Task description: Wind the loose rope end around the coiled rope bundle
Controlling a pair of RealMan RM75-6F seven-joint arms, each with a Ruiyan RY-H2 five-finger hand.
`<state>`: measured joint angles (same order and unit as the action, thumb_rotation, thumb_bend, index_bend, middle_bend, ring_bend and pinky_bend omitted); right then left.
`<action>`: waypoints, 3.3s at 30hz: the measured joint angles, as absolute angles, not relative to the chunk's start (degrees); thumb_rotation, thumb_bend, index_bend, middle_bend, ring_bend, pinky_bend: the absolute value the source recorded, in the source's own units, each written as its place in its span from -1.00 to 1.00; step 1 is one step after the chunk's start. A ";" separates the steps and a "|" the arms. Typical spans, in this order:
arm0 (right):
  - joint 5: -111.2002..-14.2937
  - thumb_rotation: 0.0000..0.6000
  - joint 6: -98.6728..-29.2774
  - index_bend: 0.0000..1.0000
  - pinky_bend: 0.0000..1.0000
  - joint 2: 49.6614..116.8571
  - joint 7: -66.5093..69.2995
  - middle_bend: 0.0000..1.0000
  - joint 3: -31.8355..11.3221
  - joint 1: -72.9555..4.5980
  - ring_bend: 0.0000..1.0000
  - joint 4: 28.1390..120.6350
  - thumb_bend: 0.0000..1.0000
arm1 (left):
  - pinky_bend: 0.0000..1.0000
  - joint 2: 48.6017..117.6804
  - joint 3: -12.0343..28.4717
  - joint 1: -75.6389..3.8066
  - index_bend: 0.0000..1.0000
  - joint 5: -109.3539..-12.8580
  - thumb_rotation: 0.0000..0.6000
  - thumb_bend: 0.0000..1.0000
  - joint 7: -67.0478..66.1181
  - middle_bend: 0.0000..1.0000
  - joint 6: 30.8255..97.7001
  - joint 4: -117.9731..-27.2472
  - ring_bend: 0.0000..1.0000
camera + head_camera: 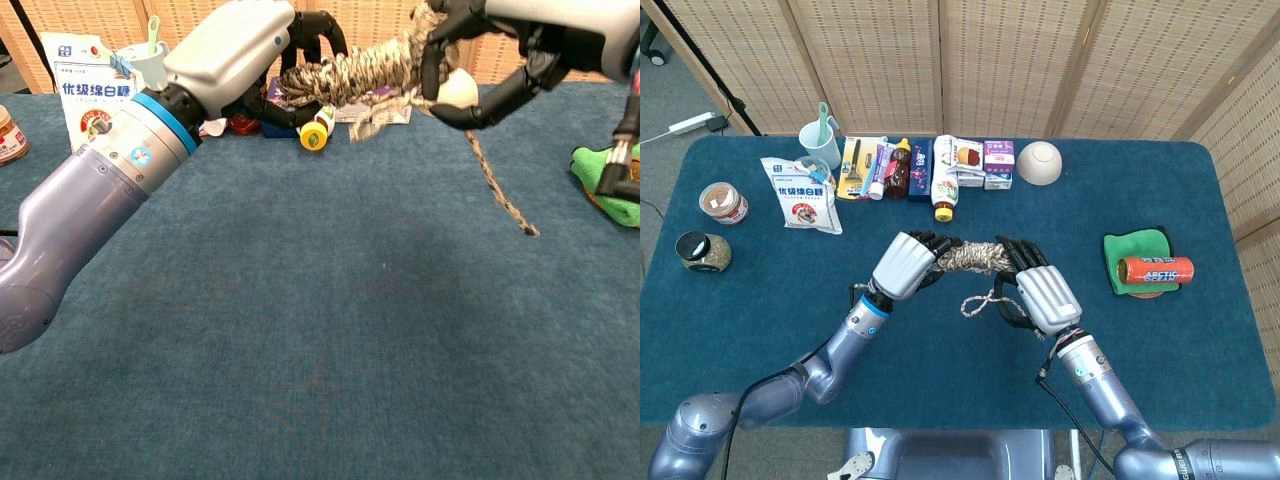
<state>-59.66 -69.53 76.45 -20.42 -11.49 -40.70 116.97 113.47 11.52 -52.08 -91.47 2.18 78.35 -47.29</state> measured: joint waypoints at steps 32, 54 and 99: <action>-39.47 1.00 -73.93 0.40 -1.00 78.93 -32.39 -1.00 -28.51 -52.83 -1.00 115.80 -0.02 | 0.48 115.58 1.63 -49.77 0.54 -98.22 1.00 0.15 9.56 0.29 81.83 -36.97 0.20; -32.17 1.00 -61.41 0.40 -1.00 88.51 -24.68 -1.00 -24.42 -56.05 -1.00 84.42 -0.02 | 0.48 108.96 2.37 -48.88 0.55 -100.91 1.00 0.14 14.44 0.30 89.84 -48.53 0.20; -47.82 1.00 -68.11 0.39 -1.00 82.29 -18.87 -1.00 -11.20 -39.17 -1.00 109.86 -0.02 | 0.48 111.61 12.94 -51.82 0.55 -92.66 1.00 0.14 0.14 0.30 84.42 -57.29 0.20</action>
